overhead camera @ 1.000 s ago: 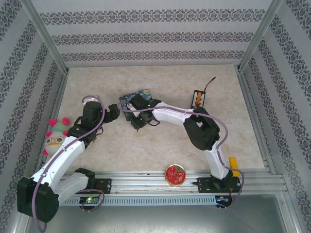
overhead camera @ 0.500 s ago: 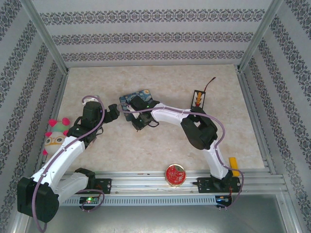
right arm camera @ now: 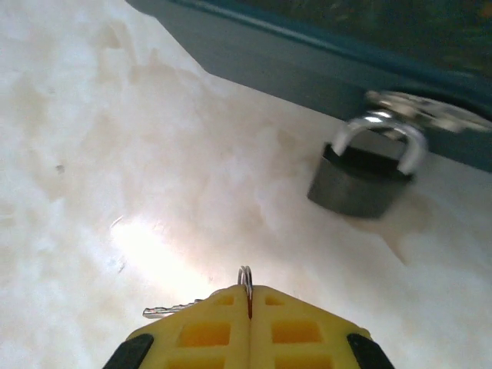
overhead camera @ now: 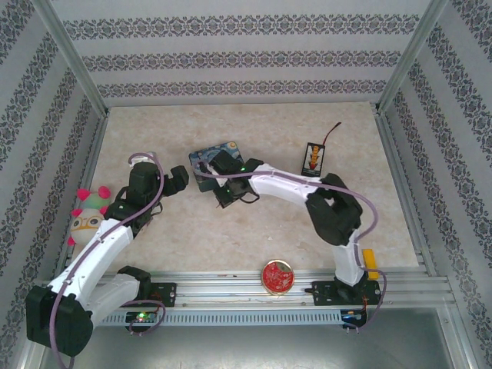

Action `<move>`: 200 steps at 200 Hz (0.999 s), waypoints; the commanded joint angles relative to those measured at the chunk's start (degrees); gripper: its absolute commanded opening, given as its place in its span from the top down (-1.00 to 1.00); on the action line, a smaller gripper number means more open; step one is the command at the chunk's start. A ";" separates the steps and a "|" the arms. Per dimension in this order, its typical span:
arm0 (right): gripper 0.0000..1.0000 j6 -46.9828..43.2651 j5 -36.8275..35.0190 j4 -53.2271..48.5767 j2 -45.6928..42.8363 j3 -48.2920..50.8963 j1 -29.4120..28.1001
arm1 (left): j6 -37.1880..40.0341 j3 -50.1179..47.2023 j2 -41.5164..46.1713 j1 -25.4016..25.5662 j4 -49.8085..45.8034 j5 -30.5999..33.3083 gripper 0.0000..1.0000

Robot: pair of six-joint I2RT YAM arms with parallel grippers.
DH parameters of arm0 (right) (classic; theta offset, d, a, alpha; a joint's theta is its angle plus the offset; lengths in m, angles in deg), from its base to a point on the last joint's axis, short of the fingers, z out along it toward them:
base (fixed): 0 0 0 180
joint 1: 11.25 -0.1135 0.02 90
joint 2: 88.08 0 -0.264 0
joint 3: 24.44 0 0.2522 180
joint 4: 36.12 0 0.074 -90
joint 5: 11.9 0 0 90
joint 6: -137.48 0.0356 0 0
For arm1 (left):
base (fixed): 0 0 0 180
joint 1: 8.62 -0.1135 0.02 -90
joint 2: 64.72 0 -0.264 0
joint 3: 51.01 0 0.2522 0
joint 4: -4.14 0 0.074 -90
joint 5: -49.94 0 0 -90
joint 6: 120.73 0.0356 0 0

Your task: Unlock the padlock with the key

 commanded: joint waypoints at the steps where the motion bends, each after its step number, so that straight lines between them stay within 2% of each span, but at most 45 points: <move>1: 1.00 5.84 -2.67 -4.22 -7.33 1.66 -0.33 | 3.43 -0.75 2.05 -0.68 4.26 -3.95 -0.99; 37: 1.00 11.66 -3.38 -7.84 -15.10 3.46 0.58 | 8.81 -1.51 3.32 -0.66 11.01 -14.77 -0.99; 78: 1.00 16.70 -2.63 -10.04 -21.34 3.66 2.97 | 16.77 -4.62 4.97 0.39 24.79 -33.46 -0.99; 97: 1.00 17.19 -2.91 -11.79 -22.94 2.81 3.86 | 21.49 -7.31 7.30 2.93 29.63 -32.24 -0.99; 118: 1.00 16.73 -4.74 -13.49 -24.34 1.70 3.88 | 19.72 -7.39 7.05 3.27 31.59 -31.99 -0.99; 148: 1.00 17.12 -5.93 -13.71 -25.96 1.38 3.97 | 18.40 -6.80 5.07 5.01 33.44 -37.21 -0.98; 172: 1.00 17.32 -4.65 -13.95 -26.27 0.82 4.07 | 28.29 -7.03 5.93 10.52 32.07 -38.59 -0.88; 200: 1.00 17.45 -0.47 -15.61 -25.93 -1.09 5.34 | 42.41 -9.89 6.45 16.58 37.60 -33.61 -0.87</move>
